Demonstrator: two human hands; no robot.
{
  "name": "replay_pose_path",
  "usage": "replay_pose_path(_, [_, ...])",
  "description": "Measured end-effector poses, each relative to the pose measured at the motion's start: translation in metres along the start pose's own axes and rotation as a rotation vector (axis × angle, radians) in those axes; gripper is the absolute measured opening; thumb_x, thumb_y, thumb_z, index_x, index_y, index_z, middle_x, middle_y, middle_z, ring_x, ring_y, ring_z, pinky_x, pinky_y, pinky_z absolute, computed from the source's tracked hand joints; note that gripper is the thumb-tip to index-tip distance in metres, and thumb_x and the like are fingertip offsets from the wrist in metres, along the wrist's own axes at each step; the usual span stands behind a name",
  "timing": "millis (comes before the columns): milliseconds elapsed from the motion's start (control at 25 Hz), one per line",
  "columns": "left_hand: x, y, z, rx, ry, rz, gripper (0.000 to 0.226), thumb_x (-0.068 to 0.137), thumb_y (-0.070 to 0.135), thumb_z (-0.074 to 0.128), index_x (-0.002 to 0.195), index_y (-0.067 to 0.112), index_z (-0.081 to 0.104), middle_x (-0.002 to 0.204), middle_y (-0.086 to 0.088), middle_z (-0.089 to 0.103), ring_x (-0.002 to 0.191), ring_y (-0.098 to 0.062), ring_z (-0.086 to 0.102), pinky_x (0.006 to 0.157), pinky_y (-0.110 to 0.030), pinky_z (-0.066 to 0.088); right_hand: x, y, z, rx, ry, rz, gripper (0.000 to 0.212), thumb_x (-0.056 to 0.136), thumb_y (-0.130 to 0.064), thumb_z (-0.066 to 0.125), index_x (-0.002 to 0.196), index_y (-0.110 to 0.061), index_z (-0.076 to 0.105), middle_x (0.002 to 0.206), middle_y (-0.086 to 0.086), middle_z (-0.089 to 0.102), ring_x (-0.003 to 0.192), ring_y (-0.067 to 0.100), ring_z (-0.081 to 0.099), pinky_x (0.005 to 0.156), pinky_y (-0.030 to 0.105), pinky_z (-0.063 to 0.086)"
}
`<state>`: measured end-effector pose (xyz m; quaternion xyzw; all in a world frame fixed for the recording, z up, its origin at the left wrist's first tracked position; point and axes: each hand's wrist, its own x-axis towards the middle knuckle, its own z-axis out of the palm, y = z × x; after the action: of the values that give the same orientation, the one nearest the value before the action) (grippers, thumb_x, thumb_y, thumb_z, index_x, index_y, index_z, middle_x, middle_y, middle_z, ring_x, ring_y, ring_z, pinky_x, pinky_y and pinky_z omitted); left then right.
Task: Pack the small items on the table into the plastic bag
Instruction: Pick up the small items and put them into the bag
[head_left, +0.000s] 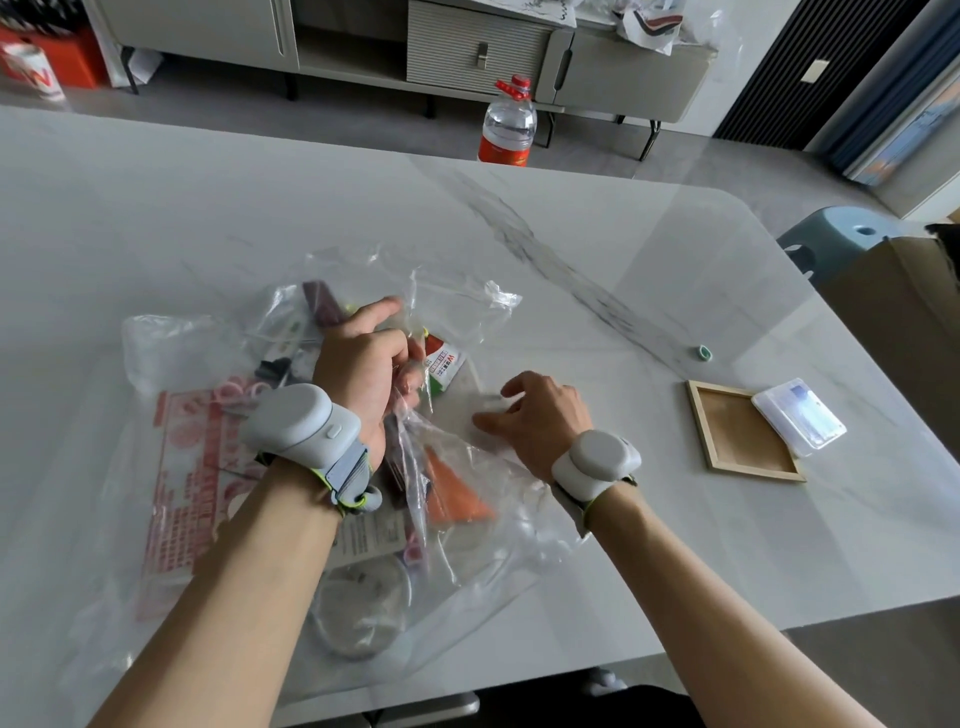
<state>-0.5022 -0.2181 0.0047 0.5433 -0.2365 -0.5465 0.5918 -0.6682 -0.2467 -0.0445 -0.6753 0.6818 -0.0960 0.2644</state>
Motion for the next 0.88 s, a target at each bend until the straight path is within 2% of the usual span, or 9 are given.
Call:
replay_pose_path(80, [-0.001, -0.003, 0.004, -0.009, 0.000, -0.009, 0.060, 0.077, -0.012, 0.031, 0.128, 0.010, 0.053, 0.060, -0.005, 0.047, 0.038, -0.012, 0.032, 0.040, -0.016, 0.019, 0.001, -0.004, 0.005, -0.046, -0.104, 0.030, 0.037, 0.066, -0.053, 0.072, 0.080, -0.019, 0.068, 0.078, 0.000, 0.067, 0.071, 0.024, 0.065, 0.060, 0.031, 0.053])
replay_pose_path(160, [-0.003, -0.006, 0.009, -0.014, -0.005, -0.013, 0.062, 0.076, -0.013, 0.031, 0.129, 0.010, 0.052, 0.059, -0.005, 0.047, 0.037, -0.011, 0.032, 0.040, -0.016, 0.019, 0.002, -0.005, 0.010, -0.074, -0.130, 0.022, 0.032, 0.063, -0.047, 0.067, 0.068, -0.015, 0.067, 0.069, 0.004, 0.068, 0.065, 0.030, 0.067, 0.059, 0.035, 0.057])
replay_pose_path(240, [-0.003, -0.010, 0.016, -0.008, -0.019, -0.021, 0.063, 0.076, -0.012, 0.031, 0.131, 0.011, 0.051, 0.059, -0.005, 0.047, 0.038, -0.011, 0.031, 0.040, -0.016, 0.019, 0.003, 0.000, 0.009, -0.086, -0.117, 0.017, 0.026, 0.065, -0.042, 0.060, 0.066, -0.017, 0.065, 0.070, 0.004, 0.068, 0.065, 0.029, 0.067, 0.062, 0.035, 0.059])
replay_pose_path(400, [-0.011, -0.017, 0.037, 0.002, -0.051, -0.024, 0.063, 0.076, -0.013, 0.031, 0.130, 0.013, 0.052, 0.062, -0.006, 0.046, 0.038, -0.011, 0.032, 0.038, -0.015, 0.021, 0.004, 0.019, -0.007, -0.078, -0.140, -0.005, 0.013, 0.076, -0.032, 0.061, 0.067, -0.023, 0.064, 0.078, 0.004, 0.070, 0.072, 0.027, 0.066, 0.063, 0.031, 0.054])
replay_pose_path(640, [-0.019, -0.034, 0.071, 0.018, -0.139, -0.042, 0.061, 0.077, -0.012, 0.031, 0.130, 0.012, 0.051, 0.066, -0.006, 0.046, 0.040, -0.012, 0.032, 0.042, -0.018, 0.018, 0.007, 0.072, -0.044, -0.085, 0.008, 0.099, 0.020, 0.074, -0.034, 0.060, 0.058, -0.025, 0.055, 0.075, 0.001, 0.067, 0.066, 0.025, 0.063, 0.057, 0.030, 0.050])
replay_pose_path(680, [-0.020, -0.037, 0.077, 0.026, -0.146, -0.042, 0.060, 0.078, -0.012, 0.031, 0.130, 0.011, 0.050, 0.066, -0.007, 0.046, 0.039, -0.011, 0.032, 0.041, -0.018, 0.018, 0.007, 0.081, -0.053, -0.095, 0.034, 0.106, 0.016, 0.076, -0.036, 0.060, 0.064, -0.026, 0.058, 0.081, 0.001, 0.067, 0.071, 0.025, 0.063, 0.059, 0.029, 0.048])
replay_pose_path(760, [-0.022, -0.042, 0.086, 0.038, -0.151, -0.050, 0.060, 0.079, -0.013, 0.031, 0.130, 0.011, 0.050, 0.065, -0.006, 0.046, 0.038, -0.011, 0.031, 0.040, -0.017, 0.018, 0.006, 0.101, -0.075, -0.193, 0.185, 0.110, 0.014, 0.081, -0.039, 0.058, 0.089, -0.029, 0.061, 0.104, 0.002, 0.061, 0.091, 0.025, 0.057, 0.071, 0.031, 0.045])
replay_pose_path(880, [-0.022, -0.047, 0.090, 0.051, -0.152, -0.070, 0.059, 0.080, -0.013, 0.031, 0.130, 0.012, 0.051, 0.064, -0.006, 0.047, 0.038, -0.010, 0.031, 0.039, -0.016, 0.017, 0.013, 0.154, -0.111, -0.290, 0.462, 0.297, 0.050, 0.080, -0.036, 0.060, 0.125, -0.020, 0.046, 0.135, 0.014, 0.038, 0.124, 0.037, 0.035, 0.102, 0.044, 0.033])
